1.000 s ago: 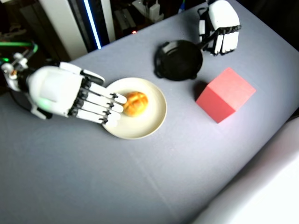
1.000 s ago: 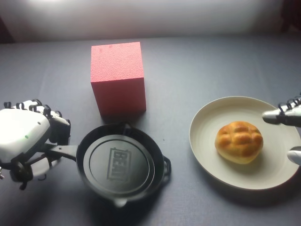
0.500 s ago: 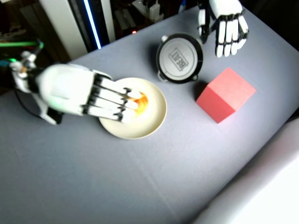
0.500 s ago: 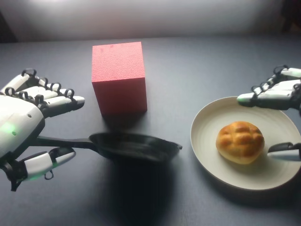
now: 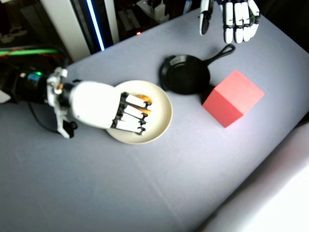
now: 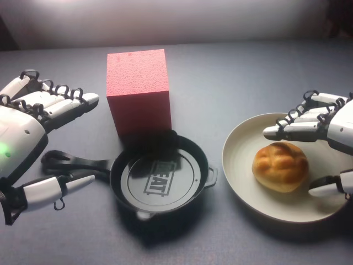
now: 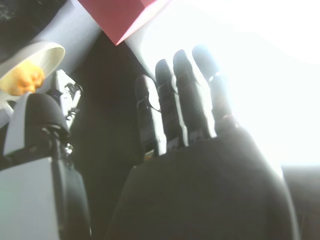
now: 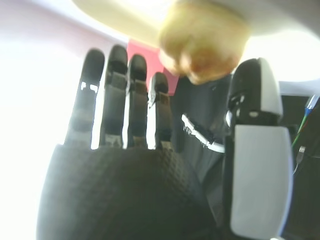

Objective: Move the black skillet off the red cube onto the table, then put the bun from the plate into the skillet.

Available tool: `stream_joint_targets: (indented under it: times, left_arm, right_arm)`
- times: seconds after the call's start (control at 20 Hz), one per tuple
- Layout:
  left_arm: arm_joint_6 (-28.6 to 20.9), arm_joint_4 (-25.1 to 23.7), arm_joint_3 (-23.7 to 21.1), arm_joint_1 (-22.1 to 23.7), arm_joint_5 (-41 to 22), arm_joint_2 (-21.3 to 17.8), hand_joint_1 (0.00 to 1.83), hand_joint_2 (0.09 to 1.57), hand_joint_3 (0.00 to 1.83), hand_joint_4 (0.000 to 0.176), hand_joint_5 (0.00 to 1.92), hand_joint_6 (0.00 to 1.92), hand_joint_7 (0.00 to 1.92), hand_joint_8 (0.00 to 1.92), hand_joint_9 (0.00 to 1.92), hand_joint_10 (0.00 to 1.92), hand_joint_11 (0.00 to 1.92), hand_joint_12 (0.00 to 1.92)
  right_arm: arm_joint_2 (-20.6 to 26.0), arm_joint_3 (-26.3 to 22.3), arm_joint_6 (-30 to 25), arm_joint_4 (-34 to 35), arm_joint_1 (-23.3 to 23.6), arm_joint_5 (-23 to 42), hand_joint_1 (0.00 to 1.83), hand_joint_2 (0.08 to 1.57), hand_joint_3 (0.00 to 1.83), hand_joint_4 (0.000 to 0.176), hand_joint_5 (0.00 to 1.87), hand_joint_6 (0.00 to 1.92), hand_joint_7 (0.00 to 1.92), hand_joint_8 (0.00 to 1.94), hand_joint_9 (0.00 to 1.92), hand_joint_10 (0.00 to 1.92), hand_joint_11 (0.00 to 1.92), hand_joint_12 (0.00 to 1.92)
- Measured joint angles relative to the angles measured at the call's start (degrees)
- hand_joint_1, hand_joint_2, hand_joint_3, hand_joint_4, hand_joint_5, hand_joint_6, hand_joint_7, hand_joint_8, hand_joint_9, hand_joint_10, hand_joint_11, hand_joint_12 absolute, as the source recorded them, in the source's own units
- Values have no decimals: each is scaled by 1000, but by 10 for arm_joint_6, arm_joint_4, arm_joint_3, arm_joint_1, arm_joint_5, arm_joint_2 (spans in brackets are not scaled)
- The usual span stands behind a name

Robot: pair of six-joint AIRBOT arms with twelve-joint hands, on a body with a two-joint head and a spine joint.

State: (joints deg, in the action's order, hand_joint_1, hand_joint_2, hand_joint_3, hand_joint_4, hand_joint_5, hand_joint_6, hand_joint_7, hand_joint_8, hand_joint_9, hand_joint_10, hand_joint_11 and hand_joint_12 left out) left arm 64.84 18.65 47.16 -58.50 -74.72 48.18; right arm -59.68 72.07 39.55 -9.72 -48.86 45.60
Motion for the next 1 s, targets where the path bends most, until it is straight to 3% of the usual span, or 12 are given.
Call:
stream_joint_targets:
  times: [0.15,0.2,0.3,0.4,0.55,0.6,0.65,0.7,0.75,0.85,0.95,1.0]
  left_arm:
    - [-3,-7,-2,0,-11,-7,799,1053,0,28,330,1,408,0,384,4,0,1000]
    - [-4,-9,-2,-2,-18,-8,786,1054,0,27,328,0,408,0,385,4,0,997]
    - [-4,-10,-4,-2,-20,-9,770,1054,0,13,317,1,394,0,368,0,0,966]
    - [-4,-11,-4,-2,-20,-9,773,1055,0,12,318,1,392,0,371,2,0,979]
    - [-4,-11,-4,-2,-20,-9,772,1055,0,12,318,1,392,0,371,2,0,980]
    - [-4,-12,-4,-3,-21,-9,764,1055,0,25,322,2,373,0,348,1,0,939]
    - [-4,-11,-5,-7,-23,-9,755,1063,3,24,316,0,361,0,338,0,0,923]
    - [-4,-9,-5,-9,-23,-9,764,1066,3,27,316,0,358,0,338,1,0,926]
    - [-4,-5,-6,-11,-24,-9,746,1068,3,27,310,1,350,1,339,1,0,959]
    - [-4,-7,-6,-14,-23,-16,743,1080,5,27,302,1,336,1,321,2,0,920]
    - [-5,-9,-9,-18,-26,-32,620,1103,7,43,289,0,316,0,315,0,0,859]
    - [-5,-9,-9,-21,-29,-39,612,1106,7,43,286,0,313,0,313,0,0,853]
  right_arm:
    - [-10,11,0,-12,23,-19,955,986,0,91,361,1,417,0,449,0,61,953]
    - [-16,13,0,-22,31,-27,963,972,0,87,392,2,449,2,504,11,85,1078]
    - [-29,17,0,-33,38,-37,1026,948,0,44,499,7,609,21,713,89,257,1387]
    - [-35,19,-1,-37,41,-45,1036,940,0,22,543,1,701,3,577,760,356,1593]
    - [-34,22,-2,-35,43,-45,1036,941,0,21,545,0,705,0,494,967,356,1614]
    - [-34,22,-2,-35,45,-46,1193,1046,11,19,979,592,983,779,598,1195,230,1768]
    - [-33,22,-4,-35,46,-45,1206,1101,5,37,996,871,963,1022,573,1279,169,1803]
    - [-33,22,-11,-35,48,-34,1218,1128,2,0,1033,805,879,1267,530,1467,237,1897]
    - [-33,19,-13,-35,52,-22,1218,1138,1,0,1039,806,845,1327,485,1516,208,1916]
    - [-33,8,-15,-36,63,6,1216,1146,1,0,1025,820,830,1364,501,1512,270,1921]
    - [-34,2,-18,-48,80,40,1223,1134,0,0,953,1178,957,872,667,532,196,1191]
    - [-37,1,-18,-52,93,52,1226,1130,0,0,951,1193,972,834,759,289,214,1104]
